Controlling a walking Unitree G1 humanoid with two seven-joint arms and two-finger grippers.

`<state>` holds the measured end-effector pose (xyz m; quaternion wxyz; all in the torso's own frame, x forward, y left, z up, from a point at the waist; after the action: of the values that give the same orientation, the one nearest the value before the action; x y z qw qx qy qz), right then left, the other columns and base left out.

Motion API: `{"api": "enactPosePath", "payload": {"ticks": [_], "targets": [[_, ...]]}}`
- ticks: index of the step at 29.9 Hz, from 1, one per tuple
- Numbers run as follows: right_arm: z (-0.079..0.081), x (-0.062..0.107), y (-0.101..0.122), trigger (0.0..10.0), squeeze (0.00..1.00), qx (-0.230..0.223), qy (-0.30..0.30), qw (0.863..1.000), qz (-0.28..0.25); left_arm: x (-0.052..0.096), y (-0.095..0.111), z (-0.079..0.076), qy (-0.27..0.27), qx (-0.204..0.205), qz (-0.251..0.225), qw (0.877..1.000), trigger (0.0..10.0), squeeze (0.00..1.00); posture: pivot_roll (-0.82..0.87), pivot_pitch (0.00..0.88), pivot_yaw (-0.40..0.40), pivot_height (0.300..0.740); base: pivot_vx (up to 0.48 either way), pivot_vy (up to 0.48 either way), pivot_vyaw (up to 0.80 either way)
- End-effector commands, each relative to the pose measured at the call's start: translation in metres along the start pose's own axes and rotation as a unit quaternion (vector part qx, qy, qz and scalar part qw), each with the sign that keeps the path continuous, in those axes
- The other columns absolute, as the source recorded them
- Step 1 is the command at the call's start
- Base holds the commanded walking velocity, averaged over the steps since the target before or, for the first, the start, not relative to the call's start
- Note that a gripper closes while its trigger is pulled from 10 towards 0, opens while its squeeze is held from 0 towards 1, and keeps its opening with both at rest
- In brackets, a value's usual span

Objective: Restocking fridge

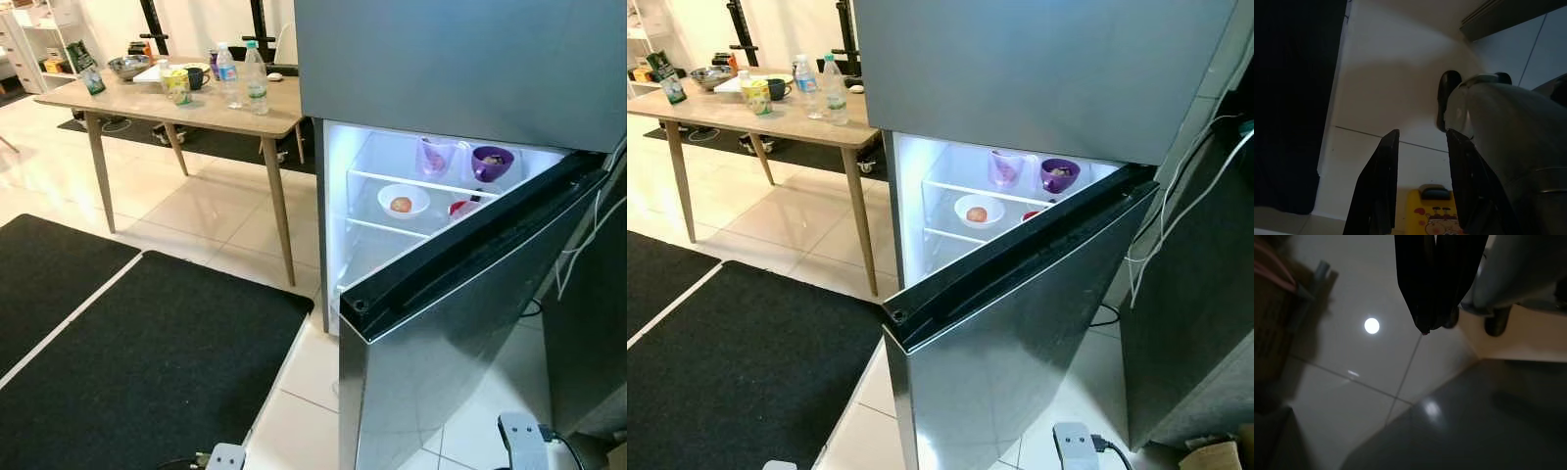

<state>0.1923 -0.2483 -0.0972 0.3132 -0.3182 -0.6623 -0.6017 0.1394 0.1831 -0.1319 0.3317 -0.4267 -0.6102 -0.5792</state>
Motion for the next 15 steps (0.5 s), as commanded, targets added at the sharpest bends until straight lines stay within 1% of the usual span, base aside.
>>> {"api": "enactPosePath", "payload": {"ticks": [1,4,7,11,12,14,15], "targets": [[-0.001,0.0,0.006,10.0,0.0,-0.01,0.0,1.0,-0.015,0.0,-0.001,0.0,-0.001,-0.012,0.005,1.0,10.0,0.0,-0.06,0.0,0.02,0.74,0.0,-0.465,0.0],[0.001,-0.002,0.012,10.0,0.0,-0.011,0.007,1.0,-0.026,0.0,-0.002,0.002,0.009,-0.011,0.008,1.0,10.0,0.0,-0.06,0.0,0.019,0.74,0.0,-0.398,0.0],[0.003,-0.002,0.014,10.0,0.0,-0.012,0.011,0.999,-0.03,0.0,-0.003,0.003,0.015,-0.006,0.01,1.0,10.0,0.0,-0.06,0.0,0.019,0.74,0.0,0.0,0.0],[0.014,-0.004,0.025,10.0,0.0,-0.027,0.052,0.997,-0.056,0.001,-0.006,0.003,0.014,-0.001,0.018,1.0,10.0,0.0,-0.06,0.0,0.02,0.74,0.0,0.0,0.0],[0.014,-0.004,0.025,10.0,0.0,-0.027,0.052,0.997,-0.056,0.001,-0.006,0.003,0.014,-0.001,0.018,1.0,10.0,0.0,-0.06,0.0,0.02,0.74,0.0,0.0,0.0],[0.022,-0.004,0.032,10.0,0.0,-0.03,0.085,0.993,-0.071,0.001,-0.007,0.004,0.015,-0.003,0.02,1.0,10.0,0.0,-0.06,0.0,0.02,0.74,0.0,0.0,0.0],[0.022,-0.004,0.032,10.0,0.0,-0.03,0.085,0.993,-0.071,0.001,-0.007,0.004,0.015,-0.003,0.02,1.0,10.0,0.0,-0.06,0.0,0.02,0.74,0.0,0.0,0.0]]}}
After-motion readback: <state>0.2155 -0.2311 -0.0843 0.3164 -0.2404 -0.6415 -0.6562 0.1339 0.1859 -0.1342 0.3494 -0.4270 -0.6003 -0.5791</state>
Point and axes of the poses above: a point about 5 cm out from each wrist's last joint towards the gripper, its own x axis pointing back from the gripper into the wrist, its own y axis along the axis of the wrist's last joint, z = x × y, the point moved 3 cm from there along -x, pointing out of the wrist towards the gripper, and after that the axes turned 3 degrees about x, right-handed, at the moved point
